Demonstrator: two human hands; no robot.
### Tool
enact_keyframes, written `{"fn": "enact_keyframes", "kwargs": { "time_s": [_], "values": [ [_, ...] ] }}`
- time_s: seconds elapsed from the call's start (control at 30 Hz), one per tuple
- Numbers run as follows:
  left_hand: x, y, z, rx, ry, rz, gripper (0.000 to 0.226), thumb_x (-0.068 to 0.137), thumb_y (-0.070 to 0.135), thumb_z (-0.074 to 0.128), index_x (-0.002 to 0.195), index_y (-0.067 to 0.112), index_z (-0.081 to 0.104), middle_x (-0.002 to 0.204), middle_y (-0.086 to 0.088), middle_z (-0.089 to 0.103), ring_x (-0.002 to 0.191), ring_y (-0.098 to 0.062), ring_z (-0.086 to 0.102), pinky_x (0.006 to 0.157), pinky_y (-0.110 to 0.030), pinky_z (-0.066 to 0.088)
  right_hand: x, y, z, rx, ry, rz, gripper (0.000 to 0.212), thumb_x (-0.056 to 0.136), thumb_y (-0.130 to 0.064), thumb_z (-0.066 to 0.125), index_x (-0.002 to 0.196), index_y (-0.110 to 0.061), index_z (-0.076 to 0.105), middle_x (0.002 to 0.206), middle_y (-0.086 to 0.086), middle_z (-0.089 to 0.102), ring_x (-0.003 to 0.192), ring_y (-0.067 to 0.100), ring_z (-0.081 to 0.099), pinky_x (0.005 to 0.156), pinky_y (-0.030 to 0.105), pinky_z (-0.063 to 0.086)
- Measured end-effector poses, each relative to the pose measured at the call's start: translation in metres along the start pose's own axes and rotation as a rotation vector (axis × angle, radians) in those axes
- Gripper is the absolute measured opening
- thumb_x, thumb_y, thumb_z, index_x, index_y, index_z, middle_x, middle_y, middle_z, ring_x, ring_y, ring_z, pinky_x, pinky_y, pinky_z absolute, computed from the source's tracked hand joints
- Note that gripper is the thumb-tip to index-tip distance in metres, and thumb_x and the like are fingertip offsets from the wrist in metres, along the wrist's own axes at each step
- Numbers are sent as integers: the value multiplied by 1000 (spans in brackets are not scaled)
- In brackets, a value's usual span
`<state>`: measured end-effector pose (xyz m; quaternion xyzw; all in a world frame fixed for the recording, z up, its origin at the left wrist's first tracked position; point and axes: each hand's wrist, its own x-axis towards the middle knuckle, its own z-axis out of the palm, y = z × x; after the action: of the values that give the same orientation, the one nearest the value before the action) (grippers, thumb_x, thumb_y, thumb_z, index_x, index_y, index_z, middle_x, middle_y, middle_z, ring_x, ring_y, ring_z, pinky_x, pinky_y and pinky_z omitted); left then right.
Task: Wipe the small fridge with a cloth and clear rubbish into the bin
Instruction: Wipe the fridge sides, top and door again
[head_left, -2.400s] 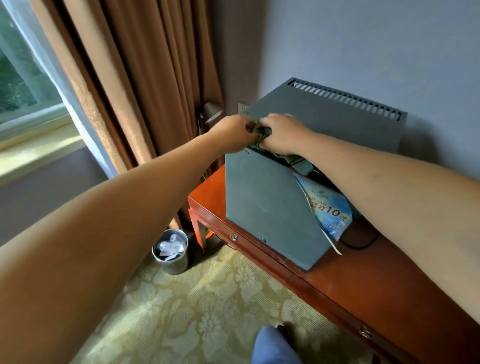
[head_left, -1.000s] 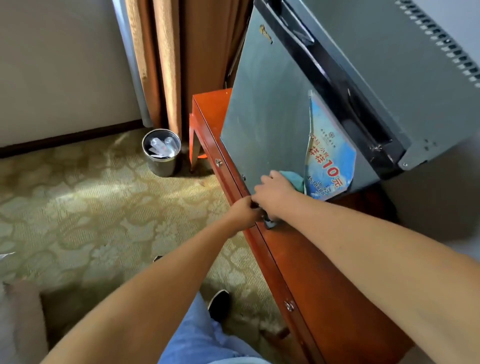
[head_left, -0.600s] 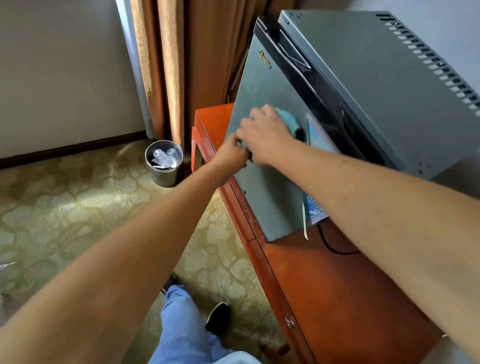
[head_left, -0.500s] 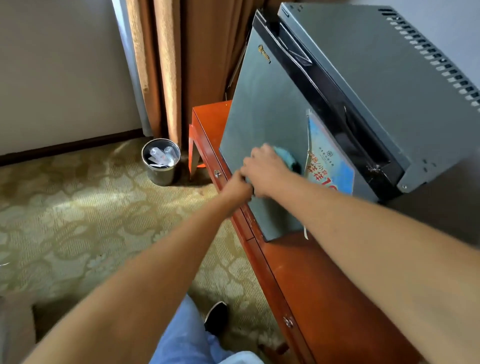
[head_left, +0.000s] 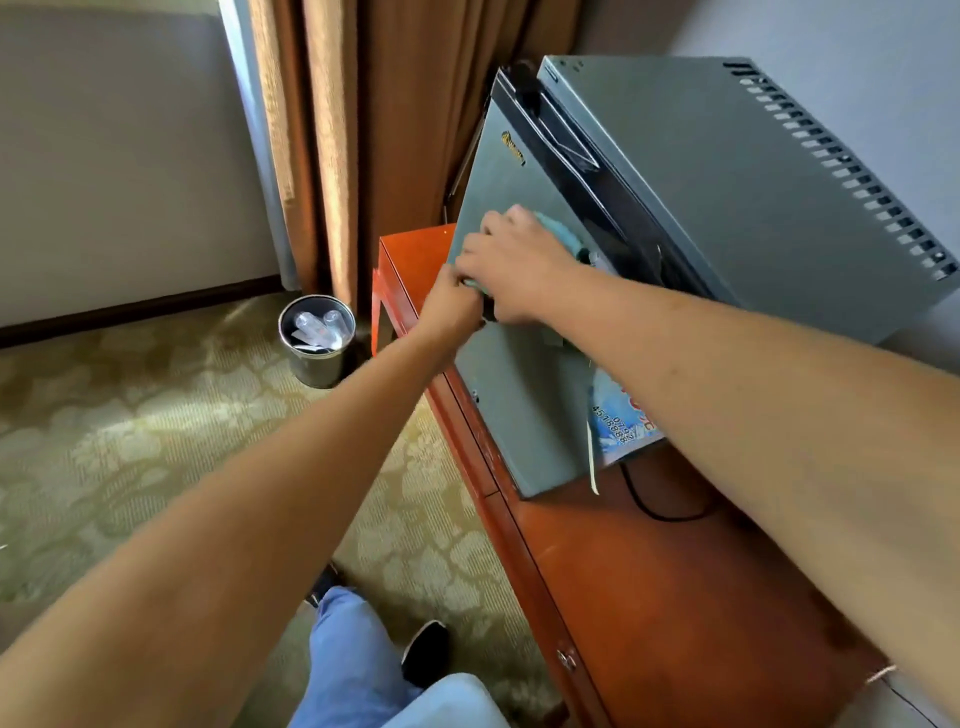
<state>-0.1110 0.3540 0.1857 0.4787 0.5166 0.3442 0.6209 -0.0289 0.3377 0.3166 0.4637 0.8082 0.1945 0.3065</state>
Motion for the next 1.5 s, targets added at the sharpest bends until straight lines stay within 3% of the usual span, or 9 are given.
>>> {"fn": "enact_keyframes", "kwargs": {
  "time_s": [0.07,0.2,0.37,0.5,0.77,0.87,0.97,1.13,1.5],
  "values": [
    [5,-1,3,-15,16,15,45,75,27,50,120,20,56,111,-12,68,101,-26,69,78,-48,62,-1,-2,7,6,72,-3,48,74,-42,72,118,-28,61,114,0,62,110,27,51,92,44,38],
    [-51,-50,36,-128,-40,-109,35,103,32,43,135,18,46,123,-10,63,105,-17,67,79,-36,63,-19,-47,49,73,-39,-94,35,73,-43,68,105,-28,63,101,-3,60,101,24,50,89,42,36],
    [-111,-116,51,-2,-246,-332,26,92,13,43,108,22,62,103,-10,72,95,-28,68,91,-45,58,-74,-104,101,252,-248,-240,42,74,-33,69,115,-27,63,109,-5,61,104,22,48,94,40,35],
    [-92,-70,37,-97,-153,-271,26,95,1,40,96,19,59,99,-17,67,91,-29,63,84,-41,55,-42,-76,74,163,-190,-206,44,79,-32,70,122,-28,59,119,-3,59,114,23,47,99,41,34],
    [38,37,-30,-149,39,-31,32,95,17,44,125,19,53,112,-11,68,100,-23,66,86,-43,59,80,20,-4,18,96,-15,40,81,-37,64,120,-27,62,116,1,61,112,28,50,94,44,37],
    [39,6,-20,-202,44,-89,36,97,18,51,133,11,50,104,-9,64,93,-19,65,69,-33,58,88,-4,19,-5,6,-47,46,79,-50,68,120,-29,63,115,0,61,112,27,50,94,44,37],
    [-4,-60,8,-194,-21,-216,18,107,20,44,122,18,54,101,-1,65,88,-8,65,70,-24,59,59,-57,68,95,-171,-130,44,80,-44,69,120,-27,64,116,-2,60,115,25,49,95,40,36],
    [-66,-112,39,-146,-187,-418,33,93,26,50,125,22,57,109,-7,73,101,-23,71,87,-46,61,-2,-96,103,134,-318,-276,41,82,-36,69,121,-28,62,116,-5,59,112,22,47,97,40,33],
    [26,73,-23,-50,34,88,13,94,23,55,105,30,59,106,-6,69,102,-23,69,86,-47,61,53,40,-33,10,106,23,43,80,-37,66,121,-26,59,118,-2,59,112,24,48,95,42,36]
  ]
}}
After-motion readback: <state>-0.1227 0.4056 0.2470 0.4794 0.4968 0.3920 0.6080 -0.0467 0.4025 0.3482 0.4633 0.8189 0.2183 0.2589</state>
